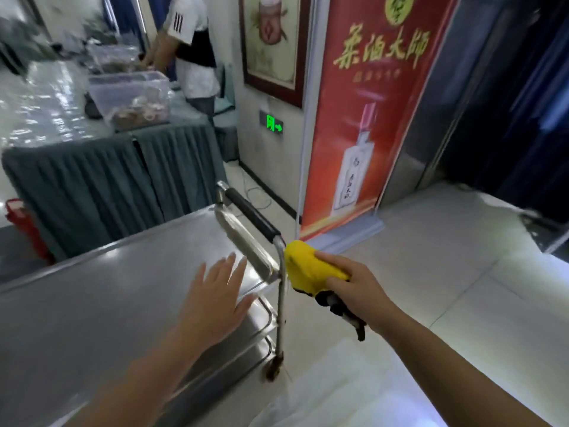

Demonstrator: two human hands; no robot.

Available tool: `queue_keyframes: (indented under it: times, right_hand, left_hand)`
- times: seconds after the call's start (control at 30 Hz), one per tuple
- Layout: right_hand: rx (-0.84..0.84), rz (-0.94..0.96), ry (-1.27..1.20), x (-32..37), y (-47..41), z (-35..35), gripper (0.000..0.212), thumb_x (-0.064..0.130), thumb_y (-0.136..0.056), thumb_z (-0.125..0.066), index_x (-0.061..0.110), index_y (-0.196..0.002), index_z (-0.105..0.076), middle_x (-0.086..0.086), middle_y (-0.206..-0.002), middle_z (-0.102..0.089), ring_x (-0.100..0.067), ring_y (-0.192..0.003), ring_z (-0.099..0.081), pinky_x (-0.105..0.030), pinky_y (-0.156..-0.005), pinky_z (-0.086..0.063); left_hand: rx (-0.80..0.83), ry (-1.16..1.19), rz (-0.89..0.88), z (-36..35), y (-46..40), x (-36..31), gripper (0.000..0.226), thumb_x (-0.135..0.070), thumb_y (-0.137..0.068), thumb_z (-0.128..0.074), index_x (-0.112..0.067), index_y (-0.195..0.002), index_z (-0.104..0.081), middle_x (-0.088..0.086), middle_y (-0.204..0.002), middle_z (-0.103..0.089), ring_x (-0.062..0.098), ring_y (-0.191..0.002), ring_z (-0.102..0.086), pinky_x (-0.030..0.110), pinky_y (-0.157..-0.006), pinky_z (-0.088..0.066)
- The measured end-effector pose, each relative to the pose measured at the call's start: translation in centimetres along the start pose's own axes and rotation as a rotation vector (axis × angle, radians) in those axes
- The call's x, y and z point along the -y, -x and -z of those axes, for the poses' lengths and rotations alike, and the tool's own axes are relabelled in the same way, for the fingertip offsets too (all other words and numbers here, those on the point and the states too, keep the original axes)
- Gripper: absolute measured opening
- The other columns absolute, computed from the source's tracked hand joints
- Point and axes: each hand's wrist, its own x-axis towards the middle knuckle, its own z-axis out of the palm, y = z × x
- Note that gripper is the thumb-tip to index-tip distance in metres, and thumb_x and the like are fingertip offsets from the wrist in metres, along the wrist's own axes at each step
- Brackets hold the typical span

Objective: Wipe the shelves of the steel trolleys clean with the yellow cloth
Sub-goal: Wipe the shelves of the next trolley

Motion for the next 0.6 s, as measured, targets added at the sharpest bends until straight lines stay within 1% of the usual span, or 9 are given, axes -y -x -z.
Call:
queue_keyframes:
  times: [0.07,0.17,0.23,0.33,0.37,0.43,0.5,0.53,0.6]
  right_hand:
    - [-0.064,0.030,-0.019,0.7,-0.8,2.4,0.054,0.002,-0.084,-0.046,0.040,-0.119,-0.061,0.001,-0.047,-0.056,-0.014,-0.041,-0.049,-0.020,-0.042,-0.041]
    - [-0.153,0.059,-0.009,0.8,-2.8,5.3,0.055,0.005,-0.083,-0.047,0.048,-0.116,-0.060,0.001,-0.048,-0.059,-0.015,-0.042,-0.052,-0.022,-0.042,-0.043]
    - [-0.195,0.069,0.005,0.2,-4.8,7.0,0.056,0.006,-0.082,-0.047,0.051,-0.113,-0.060,0.000,-0.049,-0.060,-0.015,-0.043,-0.053,-0.024,-0.044,-0.046]
    - [-0.223,0.085,0.062,-1.2,-8.8,9.3,0.057,0.005,-0.080,-0.049,0.047,-0.117,-0.061,0.006,-0.052,-0.061,-0.012,-0.047,-0.056,-0.027,-0.050,-0.049]
    - [-0.227,0.100,0.105,-1.7,-10.5,10.1,0.057,0.005,-0.080,-0.050,0.047,-0.118,-0.060,0.011,-0.061,-0.063,-0.011,-0.053,-0.057,-0.028,-0.056,-0.050]
    - [-0.230,0.153,0.242,-2.6,-14.3,11.3,0.057,0.006,-0.080,-0.052,0.046,-0.121,-0.057,0.013,-0.099,-0.063,-0.011,-0.079,-0.061,-0.029,-0.074,-0.052]
    - [-0.229,0.197,0.391,-3.4,-18.3,12.4,0.058,0.008,-0.081,-0.054,0.042,-0.127,-0.054,0.016,-0.136,-0.048,-0.012,-0.106,-0.058,-0.030,-0.089,-0.049]
    - [-0.215,0.204,0.441,-3.7,-20.2,12.9,0.058,0.009,-0.081,-0.054,0.041,-0.129,-0.052,0.017,-0.145,-0.040,-0.013,-0.112,-0.056,-0.031,-0.092,-0.048]
    - [-0.161,0.224,0.544,-4.5,-23.5,13.9,0.058,0.012,-0.082,-0.055,0.040,-0.132,-0.050,0.015,-0.151,-0.032,-0.016,-0.119,-0.053,-0.030,-0.093,-0.047]
  left_hand:
    - [-0.017,-0.015,-0.039,1.5,-2.8,-1.3,0.081,-0.059,-0.095,-0.005,-0.008,-0.134,-0.054,0.014,-0.132,-0.059,0.031,-0.119,-0.059,0.054,-0.099,-0.044]
    - [-0.024,-0.023,-0.108,2.3,-7.6,-2.6,0.084,-0.066,-0.089,-0.003,-0.014,-0.148,-0.033,0.009,-0.149,-0.042,0.026,-0.138,-0.039,0.048,-0.114,-0.025]
    - [-0.030,-0.032,-0.153,1.9,-11.0,-3.2,0.087,-0.069,-0.087,0.002,-0.016,-0.151,-0.025,0.007,-0.153,-0.035,0.025,-0.142,-0.032,0.046,-0.116,-0.018]
    - [-0.009,-0.074,-0.180,0.4,-16.6,-3.5,0.083,-0.068,-0.085,0.007,-0.022,-0.154,-0.004,0.001,-0.160,-0.018,0.019,-0.148,-0.014,0.042,-0.119,-0.004]
    - [-0.012,-0.081,-0.180,-0.2,-18.6,-3.4,0.082,-0.068,-0.085,0.007,-0.022,-0.154,0.000,0.000,-0.161,-0.016,0.018,-0.148,-0.012,0.041,-0.119,-0.001]
    - [-0.025,-0.090,-0.170,-1.6,-22.8,-3.1,0.083,-0.067,-0.085,0.007,-0.022,-0.154,-0.001,0.001,-0.161,-0.015,0.019,-0.148,-0.011,0.041,-0.119,0.001]
    - [-0.004,-0.074,-0.158,-2.9,-26.9,-2.6,0.084,-0.067,-0.084,0.008,-0.020,-0.154,-0.004,0.004,-0.160,-0.015,0.022,-0.148,-0.010,0.043,-0.120,0.001]
    - [0.007,-0.058,-0.151,-3.5,-28.8,-2.5,0.086,-0.067,-0.084,0.009,-0.020,-0.154,-0.004,0.005,-0.160,-0.015,0.023,-0.148,-0.009,0.045,-0.120,0.001]
    - [0.023,-0.051,-0.140,-4.6,-32.1,-2.3,0.088,-0.068,-0.081,0.013,-0.021,-0.154,-0.003,0.005,-0.161,-0.011,0.024,-0.149,-0.006,0.045,-0.120,0.003]
